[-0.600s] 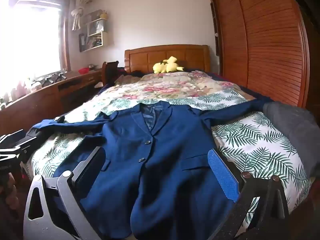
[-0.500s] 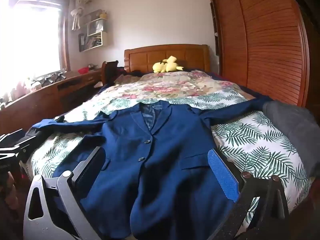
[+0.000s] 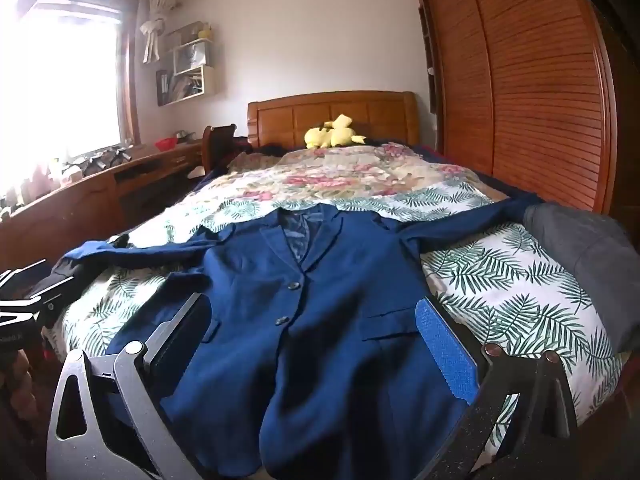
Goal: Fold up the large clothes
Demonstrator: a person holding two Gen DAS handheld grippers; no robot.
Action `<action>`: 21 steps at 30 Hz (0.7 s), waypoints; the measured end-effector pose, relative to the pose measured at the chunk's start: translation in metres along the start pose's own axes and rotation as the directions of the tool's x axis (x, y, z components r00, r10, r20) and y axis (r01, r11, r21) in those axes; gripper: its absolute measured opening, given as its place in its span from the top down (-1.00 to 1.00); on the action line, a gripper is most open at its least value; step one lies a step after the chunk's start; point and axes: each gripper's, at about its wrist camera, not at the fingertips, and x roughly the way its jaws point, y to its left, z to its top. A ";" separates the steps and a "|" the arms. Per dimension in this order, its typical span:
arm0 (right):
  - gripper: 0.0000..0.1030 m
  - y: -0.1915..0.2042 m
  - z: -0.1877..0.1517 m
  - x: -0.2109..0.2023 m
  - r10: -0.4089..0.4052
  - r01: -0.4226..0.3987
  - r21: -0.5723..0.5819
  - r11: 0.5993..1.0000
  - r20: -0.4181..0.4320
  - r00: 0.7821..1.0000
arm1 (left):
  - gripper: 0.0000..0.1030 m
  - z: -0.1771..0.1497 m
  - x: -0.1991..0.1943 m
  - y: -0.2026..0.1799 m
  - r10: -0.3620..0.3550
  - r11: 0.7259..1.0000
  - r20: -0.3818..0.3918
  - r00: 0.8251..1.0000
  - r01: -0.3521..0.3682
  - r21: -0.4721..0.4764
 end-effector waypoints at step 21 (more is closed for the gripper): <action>-1.00 0.001 0.003 -0.003 -0.002 0.002 0.004 1.000 0.010 1.000 | -1.00 0.004 -0.007 -0.003 0.001 1.000 0.017 1.000 -0.001 0.002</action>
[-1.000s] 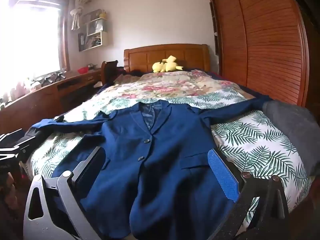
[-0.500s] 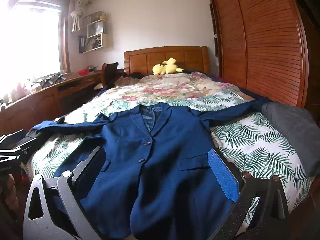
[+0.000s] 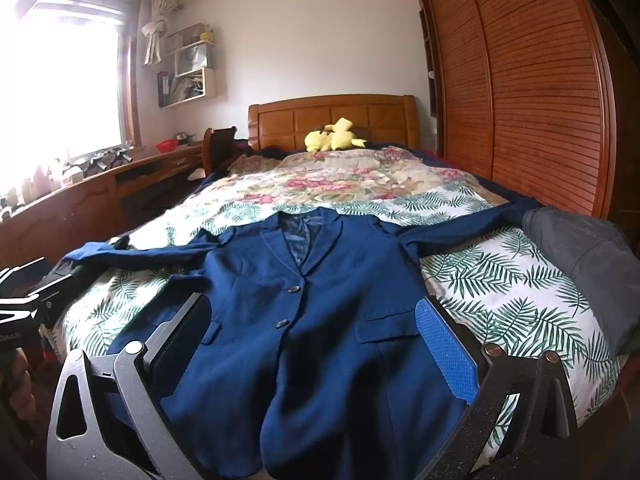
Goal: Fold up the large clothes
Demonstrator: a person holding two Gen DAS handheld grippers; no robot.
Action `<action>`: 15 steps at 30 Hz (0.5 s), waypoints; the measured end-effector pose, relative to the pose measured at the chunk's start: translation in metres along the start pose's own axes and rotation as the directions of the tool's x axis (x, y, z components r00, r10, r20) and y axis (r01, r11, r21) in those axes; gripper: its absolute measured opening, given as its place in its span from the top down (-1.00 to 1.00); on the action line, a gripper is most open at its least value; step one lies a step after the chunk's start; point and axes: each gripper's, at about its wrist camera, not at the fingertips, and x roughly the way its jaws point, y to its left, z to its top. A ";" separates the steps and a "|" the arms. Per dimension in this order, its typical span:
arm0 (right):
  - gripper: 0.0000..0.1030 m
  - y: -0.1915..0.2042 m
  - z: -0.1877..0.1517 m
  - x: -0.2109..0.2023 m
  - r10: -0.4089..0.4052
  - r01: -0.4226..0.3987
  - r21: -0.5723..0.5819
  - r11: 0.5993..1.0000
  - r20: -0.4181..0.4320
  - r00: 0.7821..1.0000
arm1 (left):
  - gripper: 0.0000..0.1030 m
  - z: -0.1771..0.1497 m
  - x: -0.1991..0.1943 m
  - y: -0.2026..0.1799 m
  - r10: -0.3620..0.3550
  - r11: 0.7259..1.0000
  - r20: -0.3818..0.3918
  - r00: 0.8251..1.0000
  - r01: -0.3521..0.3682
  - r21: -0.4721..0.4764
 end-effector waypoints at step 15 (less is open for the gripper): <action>-1.00 0.002 0.004 -0.003 -0.001 0.001 -0.002 1.000 0.005 1.000 | -1.00 0.000 -0.002 -0.002 -0.004 1.000 0.009 1.000 0.004 0.004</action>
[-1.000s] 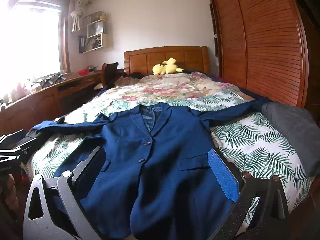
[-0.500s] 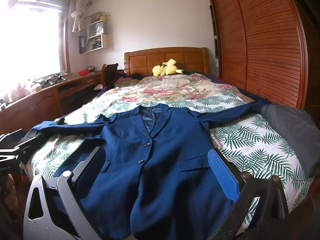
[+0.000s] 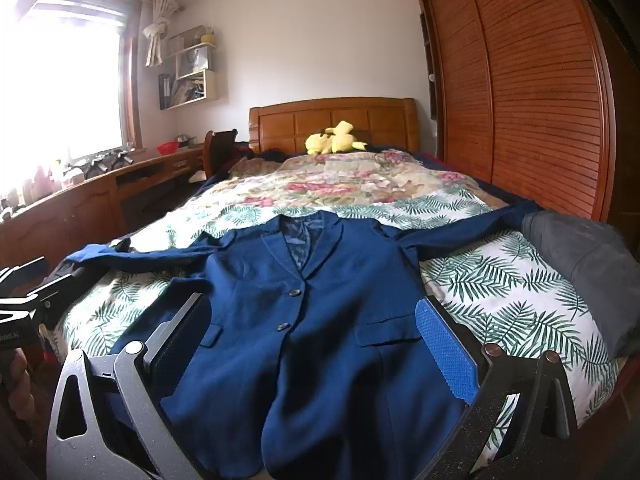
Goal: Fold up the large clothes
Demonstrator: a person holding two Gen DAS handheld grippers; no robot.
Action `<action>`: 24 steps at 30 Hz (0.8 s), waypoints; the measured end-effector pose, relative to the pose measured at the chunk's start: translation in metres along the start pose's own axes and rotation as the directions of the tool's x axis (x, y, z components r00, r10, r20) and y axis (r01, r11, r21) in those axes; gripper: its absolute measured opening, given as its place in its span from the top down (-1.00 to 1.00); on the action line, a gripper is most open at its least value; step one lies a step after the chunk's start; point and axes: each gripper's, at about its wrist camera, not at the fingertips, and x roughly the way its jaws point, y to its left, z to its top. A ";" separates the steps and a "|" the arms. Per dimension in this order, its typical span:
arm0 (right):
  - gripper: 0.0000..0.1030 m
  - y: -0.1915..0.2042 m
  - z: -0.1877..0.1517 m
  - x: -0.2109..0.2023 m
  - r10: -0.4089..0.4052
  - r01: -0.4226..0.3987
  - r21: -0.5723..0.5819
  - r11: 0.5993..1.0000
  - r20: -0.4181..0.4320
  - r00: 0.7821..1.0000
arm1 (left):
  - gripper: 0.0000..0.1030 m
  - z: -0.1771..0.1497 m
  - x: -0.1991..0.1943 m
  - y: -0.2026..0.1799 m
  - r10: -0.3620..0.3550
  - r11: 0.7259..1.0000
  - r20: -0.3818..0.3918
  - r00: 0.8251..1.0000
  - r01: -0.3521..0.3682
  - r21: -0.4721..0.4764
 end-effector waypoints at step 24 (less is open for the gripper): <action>-1.00 0.000 0.003 -0.002 0.000 0.000 -0.002 1.000 0.006 1.000 | -1.00 0.005 -0.006 -0.004 -0.005 1.000 0.015 1.000 0.005 0.007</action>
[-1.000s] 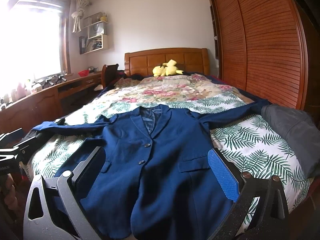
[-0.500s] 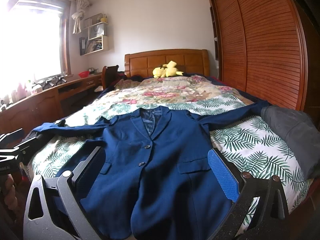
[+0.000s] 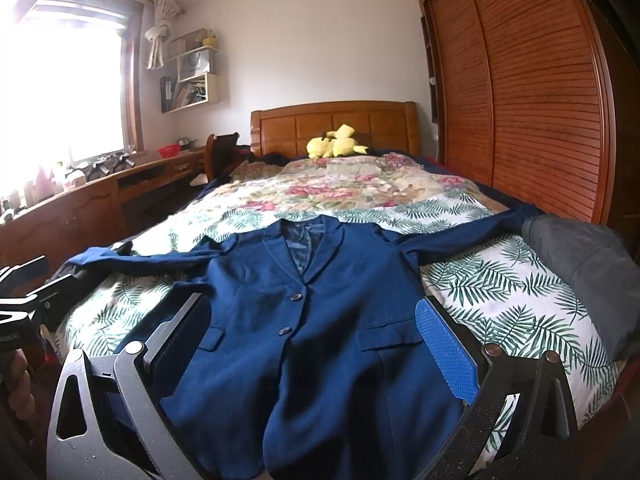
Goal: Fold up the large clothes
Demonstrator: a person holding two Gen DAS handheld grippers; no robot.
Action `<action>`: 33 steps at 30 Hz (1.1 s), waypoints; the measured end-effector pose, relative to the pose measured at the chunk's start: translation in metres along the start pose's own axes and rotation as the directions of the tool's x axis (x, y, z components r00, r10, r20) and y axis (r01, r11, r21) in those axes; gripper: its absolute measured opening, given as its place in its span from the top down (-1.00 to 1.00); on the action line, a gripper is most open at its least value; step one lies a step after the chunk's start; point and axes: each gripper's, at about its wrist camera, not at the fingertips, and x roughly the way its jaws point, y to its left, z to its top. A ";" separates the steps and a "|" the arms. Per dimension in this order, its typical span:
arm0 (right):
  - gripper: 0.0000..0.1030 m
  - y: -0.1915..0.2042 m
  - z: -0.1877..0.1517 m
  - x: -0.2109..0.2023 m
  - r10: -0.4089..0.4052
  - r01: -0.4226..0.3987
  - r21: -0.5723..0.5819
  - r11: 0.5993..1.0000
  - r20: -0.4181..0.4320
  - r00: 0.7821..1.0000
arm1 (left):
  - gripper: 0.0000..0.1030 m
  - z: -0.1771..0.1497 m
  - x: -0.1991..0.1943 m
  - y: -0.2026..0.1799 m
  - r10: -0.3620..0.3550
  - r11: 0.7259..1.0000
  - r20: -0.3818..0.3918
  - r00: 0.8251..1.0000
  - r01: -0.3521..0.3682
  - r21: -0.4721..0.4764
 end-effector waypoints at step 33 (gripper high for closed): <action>-1.00 0.052 -0.002 0.070 0.179 -0.187 -0.107 0.976 -0.087 0.980 | -1.00 -0.013 0.055 0.068 0.077 0.995 -0.108 0.991 -0.083 -0.053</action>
